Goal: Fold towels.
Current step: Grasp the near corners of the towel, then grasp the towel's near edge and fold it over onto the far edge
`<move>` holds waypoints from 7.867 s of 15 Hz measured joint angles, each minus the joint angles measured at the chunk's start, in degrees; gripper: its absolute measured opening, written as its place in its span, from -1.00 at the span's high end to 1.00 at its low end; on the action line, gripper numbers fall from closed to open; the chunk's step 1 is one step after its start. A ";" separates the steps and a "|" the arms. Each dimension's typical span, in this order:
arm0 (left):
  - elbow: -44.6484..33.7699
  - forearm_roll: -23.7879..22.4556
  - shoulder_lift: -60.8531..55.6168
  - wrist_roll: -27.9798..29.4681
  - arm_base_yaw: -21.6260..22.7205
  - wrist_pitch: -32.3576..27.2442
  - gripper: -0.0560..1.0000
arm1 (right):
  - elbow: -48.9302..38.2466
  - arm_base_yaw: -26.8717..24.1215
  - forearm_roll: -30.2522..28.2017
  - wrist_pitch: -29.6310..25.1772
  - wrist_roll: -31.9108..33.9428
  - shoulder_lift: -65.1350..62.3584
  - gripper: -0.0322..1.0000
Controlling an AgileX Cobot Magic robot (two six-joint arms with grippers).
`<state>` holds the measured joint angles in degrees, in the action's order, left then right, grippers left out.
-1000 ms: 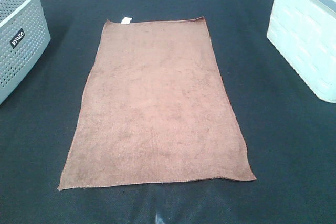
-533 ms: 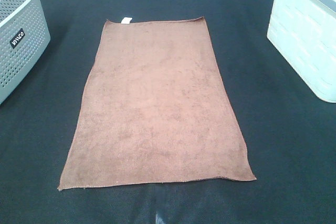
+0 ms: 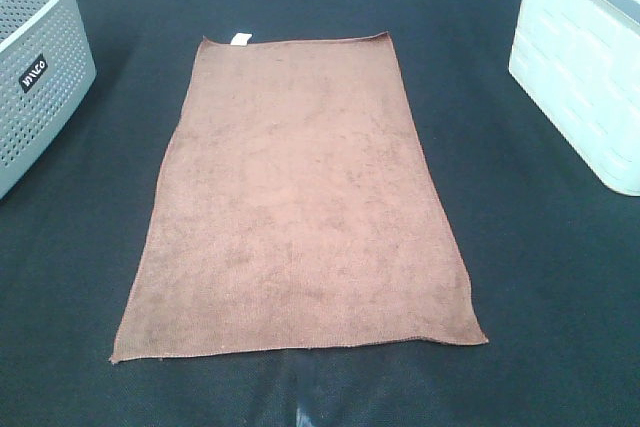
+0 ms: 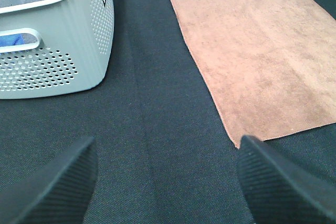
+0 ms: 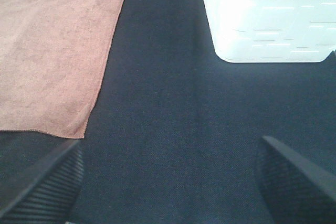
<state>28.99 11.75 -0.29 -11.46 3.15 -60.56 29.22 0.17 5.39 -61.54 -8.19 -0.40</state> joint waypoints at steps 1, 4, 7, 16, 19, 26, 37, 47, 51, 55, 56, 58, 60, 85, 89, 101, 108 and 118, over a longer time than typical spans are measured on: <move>0.00 0.00 0.00 0.00 0.00 0.00 -0.45 | 0.00 0.00 0.00 0.00 0.00 0.00 -0.68; 0.00 0.00 0.00 0.00 0.00 0.00 -0.45 | 0.00 0.00 0.00 0.00 0.00 0.00 -0.68; 0.00 0.00 0.00 0.00 0.00 0.00 -0.45 | 0.00 0.00 0.00 0.00 0.00 0.00 -0.68; 0.06 0.00 0.00 0.06 0.00 0.34 -0.45 | 0.00 0.00 0.00 0.00 0.00 0.00 -0.68; 0.69 2.06 3.55 0.06 0.00 8.37 -0.45 | 0.23 0.00 0.00 1.49 0.06 0.52 -0.68; -3.78 21.77 24.81 0.06 0.00 31.05 -0.45 | 1.38 0.00 1.20 10.08 2.64 19.65 -0.61; -3.09 47.27 76.83 -19.60 0.00 29.39 -0.45 | 1.43 0.00 28.19 22.06 -17.70 68.81 -0.58; -2.86 71.05 99.81 -49.10 0.00 27.90 -0.45 | 1.83 0.00 58.90 25.04 -48.30 94.82 -0.52; -1.72 76.09 103.99 -53.63 -2.81 26.24 -0.45 | 5.79 0.34 60.16 24.98 -49.33 100.96 -0.52; 3.15 78.50 107.89 -53.69 -8.37 24.87 -0.43 | 10.49 7.28 61.08 24.47 -48.30 107.72 -0.45; 3.95 78.55 108.35 -53.69 -9.51 25.10 -0.38 | 10.71 7.45 61.42 24.52 -47.73 108.12 -0.37; 4.58 78.55 108.92 -53.69 -10.71 25.67 -0.27 | 10.71 7.45 61.42 25.15 -47.33 108.40 -0.25; 4.87 78.78 109.78 -53.69 -11.57 28.36 0.34 | 10.71 7.45 61.42 26.70 -46.70 108.98 0.28; -9.57 57.18 85.37 -37.07 -5.61 22.57 0.89 | -3.44 7.45 58.84 22.63 -39.82 97.23 0.94; -0.29 56.78 88.06 -34.95 -5.61 24.81 0.89 | 9.80 7.45 57.41 21.72 -36.04 97.52 0.94; 52.31 55.75 118.26 -25.61 -5.61 28.25 0.89 | 76.32 7.45 33.69 10.14 -11.92 128.86 0.94; 73.80 55.75 134.82 -25.38 -5.61 35.24 0.89 | 106.74 7.45 31.80 12.43 -10.71 148.74 0.94; 89.95 54.83 148.00 -26.87 -7.16 38.22 0.56 | 110.41 7.45 30.31 24.12 -11.63 155.10 0.73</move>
<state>118.95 66.58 147.71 -38.33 -4.01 -22.35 139.63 7.62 35.70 -37.41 -19.82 154.70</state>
